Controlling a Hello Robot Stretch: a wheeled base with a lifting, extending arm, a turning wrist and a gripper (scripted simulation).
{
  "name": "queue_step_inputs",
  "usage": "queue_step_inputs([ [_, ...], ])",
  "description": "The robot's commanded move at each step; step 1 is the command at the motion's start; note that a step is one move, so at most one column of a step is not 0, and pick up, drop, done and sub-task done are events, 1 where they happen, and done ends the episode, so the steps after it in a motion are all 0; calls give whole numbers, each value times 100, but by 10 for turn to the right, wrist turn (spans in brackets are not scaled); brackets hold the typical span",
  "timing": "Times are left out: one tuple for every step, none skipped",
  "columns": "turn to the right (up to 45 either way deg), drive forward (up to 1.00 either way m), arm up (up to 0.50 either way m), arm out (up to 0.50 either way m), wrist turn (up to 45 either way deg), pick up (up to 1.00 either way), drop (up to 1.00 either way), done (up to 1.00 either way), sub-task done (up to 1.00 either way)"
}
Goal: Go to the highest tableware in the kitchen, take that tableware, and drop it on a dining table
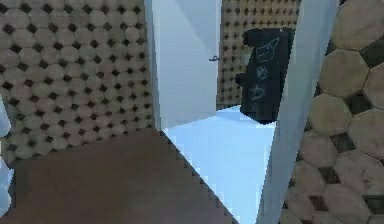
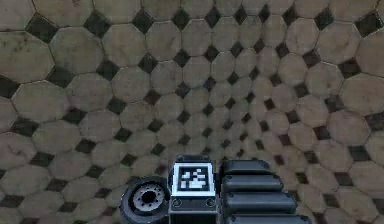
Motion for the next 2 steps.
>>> queue_step_inputs([
  [0, 85, 0, 0, 0, 0, 0, 0, 0],
  [30, 0, 0, 0, 0, 0, 0, 0, 0],
])
